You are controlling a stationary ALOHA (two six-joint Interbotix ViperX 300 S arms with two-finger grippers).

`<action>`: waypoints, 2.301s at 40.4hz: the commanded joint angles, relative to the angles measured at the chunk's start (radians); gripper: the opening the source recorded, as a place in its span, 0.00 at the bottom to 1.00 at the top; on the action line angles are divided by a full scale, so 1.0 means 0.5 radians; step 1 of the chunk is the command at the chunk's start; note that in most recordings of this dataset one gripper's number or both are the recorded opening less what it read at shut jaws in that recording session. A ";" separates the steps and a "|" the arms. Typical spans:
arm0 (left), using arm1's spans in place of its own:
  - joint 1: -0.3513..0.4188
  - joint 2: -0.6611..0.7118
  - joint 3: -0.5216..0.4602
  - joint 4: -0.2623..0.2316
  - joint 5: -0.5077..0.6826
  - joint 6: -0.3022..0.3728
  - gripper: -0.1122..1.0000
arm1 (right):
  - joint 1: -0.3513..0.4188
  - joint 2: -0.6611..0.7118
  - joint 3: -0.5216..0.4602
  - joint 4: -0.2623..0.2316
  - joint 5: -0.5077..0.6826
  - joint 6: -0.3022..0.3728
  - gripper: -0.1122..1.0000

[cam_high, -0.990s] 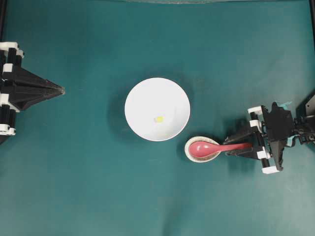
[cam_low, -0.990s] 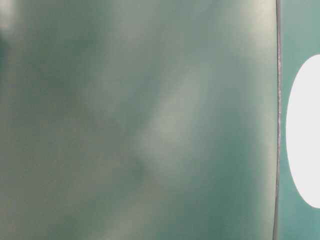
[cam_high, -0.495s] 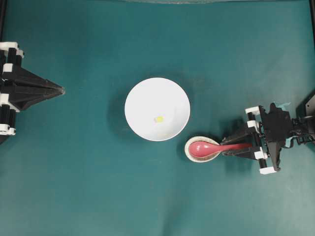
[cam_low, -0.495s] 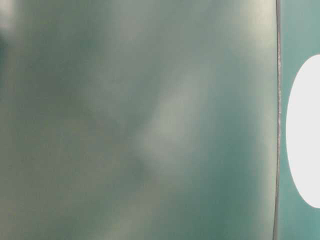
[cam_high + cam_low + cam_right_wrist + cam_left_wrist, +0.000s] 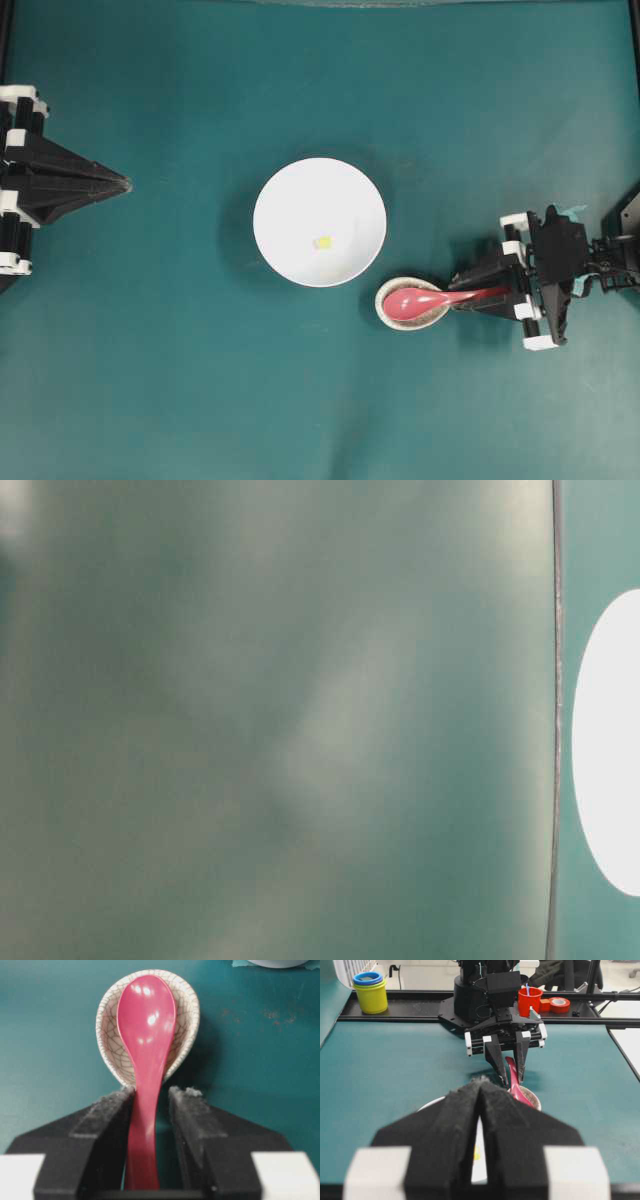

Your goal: Scoop the yellow hexagonal prism block from the bowl with a spoon using the right arm.

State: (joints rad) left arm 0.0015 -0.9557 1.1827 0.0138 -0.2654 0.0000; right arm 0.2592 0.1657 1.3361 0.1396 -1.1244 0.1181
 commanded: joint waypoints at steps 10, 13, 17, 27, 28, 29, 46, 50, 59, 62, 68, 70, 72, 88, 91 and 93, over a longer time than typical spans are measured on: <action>0.003 0.018 -0.037 0.006 -0.006 0.000 0.10 | 0.003 -0.018 -0.015 0.006 -0.012 -0.006 0.46; 0.003 0.018 -0.037 0.003 -0.006 0.000 0.10 | 0.003 -0.021 -0.015 0.006 -0.012 -0.006 0.46; 0.003 0.018 -0.037 0.006 -0.009 0.000 0.10 | 0.006 -0.034 -0.009 0.006 -0.012 -0.006 0.46; 0.003 0.018 -0.037 0.003 -0.006 0.000 0.10 | 0.006 -0.058 0.000 0.000 -0.012 -0.006 0.46; 0.003 0.018 -0.037 0.003 -0.006 0.000 0.10 | 0.006 -0.058 0.000 0.000 -0.012 -0.006 0.46; 0.003 0.018 -0.040 0.003 -0.006 0.000 0.10 | 0.003 -0.058 0.000 0.000 -0.012 -0.006 0.46; 0.003 0.018 -0.037 0.006 -0.006 0.000 0.10 | 0.006 -0.061 -0.012 -0.006 -0.025 -0.006 0.41; 0.003 0.018 -0.037 0.006 -0.006 0.000 0.10 | 0.006 -0.086 -0.012 -0.006 -0.018 -0.006 0.31; 0.003 0.018 -0.037 0.003 0.018 0.000 0.10 | 0.006 -0.279 -0.018 -0.006 0.107 -0.006 0.30; 0.003 0.015 -0.040 0.006 0.018 0.000 0.10 | 0.006 -0.368 -0.025 -0.009 0.212 -0.009 0.30; 0.003 0.018 -0.040 0.006 0.018 0.000 0.10 | 0.006 -0.549 -0.052 -0.009 0.522 -0.012 0.30; 0.003 0.018 -0.037 0.003 0.018 0.000 0.10 | 0.003 -0.589 -0.061 -0.009 0.607 -0.012 0.30; 0.003 0.018 -0.040 0.003 0.018 -0.003 0.10 | 0.006 -0.623 -0.071 -0.009 0.687 -0.012 0.30; 0.003 0.018 -0.040 0.003 0.018 0.000 0.10 | 0.006 -0.672 -0.120 0.000 0.828 0.006 0.28; 0.003 0.015 -0.040 0.003 0.021 -0.003 0.10 | 0.006 -0.672 -0.120 0.006 0.831 0.012 0.28; 0.003 0.018 -0.040 0.003 0.018 -0.003 0.10 | 0.006 -0.672 -0.123 0.009 0.834 0.015 0.28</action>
State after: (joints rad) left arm 0.0015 -0.9557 1.1842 0.0138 -0.2516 -0.0015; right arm 0.2592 -0.1580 1.2901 0.1396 -0.7056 0.1243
